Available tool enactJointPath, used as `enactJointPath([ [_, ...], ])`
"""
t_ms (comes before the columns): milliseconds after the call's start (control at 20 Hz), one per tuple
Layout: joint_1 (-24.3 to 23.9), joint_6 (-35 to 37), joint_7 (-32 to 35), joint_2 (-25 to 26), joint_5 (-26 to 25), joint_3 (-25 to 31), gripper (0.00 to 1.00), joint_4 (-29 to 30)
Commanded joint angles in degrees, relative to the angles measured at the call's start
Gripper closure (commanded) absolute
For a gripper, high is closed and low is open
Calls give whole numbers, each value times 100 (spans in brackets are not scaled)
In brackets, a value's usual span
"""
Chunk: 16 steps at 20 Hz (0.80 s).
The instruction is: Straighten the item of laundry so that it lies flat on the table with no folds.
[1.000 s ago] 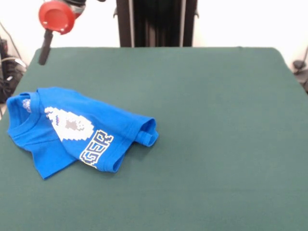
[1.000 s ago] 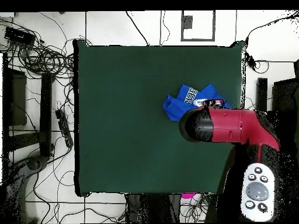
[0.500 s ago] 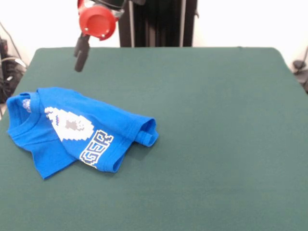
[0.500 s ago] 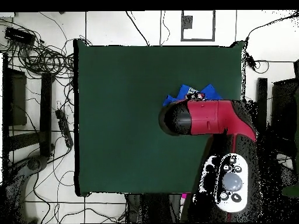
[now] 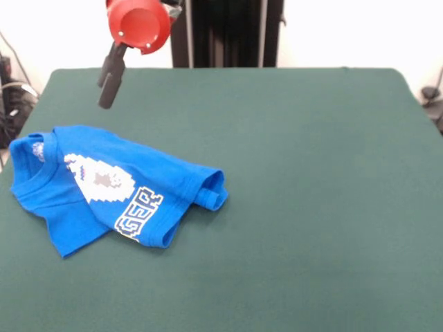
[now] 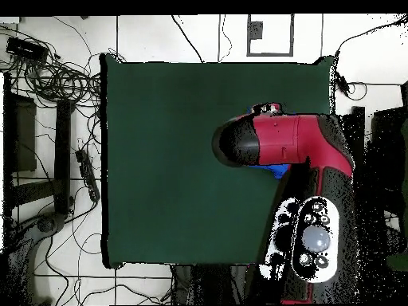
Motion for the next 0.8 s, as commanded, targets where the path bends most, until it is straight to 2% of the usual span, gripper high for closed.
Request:
enactJointPath([
  [50, 46, 1023, -1374, 729, 255, 1027, 0, -953],
  [300, -44, 1356, -1671, 1007, 340, 1413, 0, -1516],
  [600, -18, 1782, -1488, 1518, 526, 1706, 0, -2302],
  [800, 48, 1812, -1220, 1873, 577, 1758, 0, -2740],
])
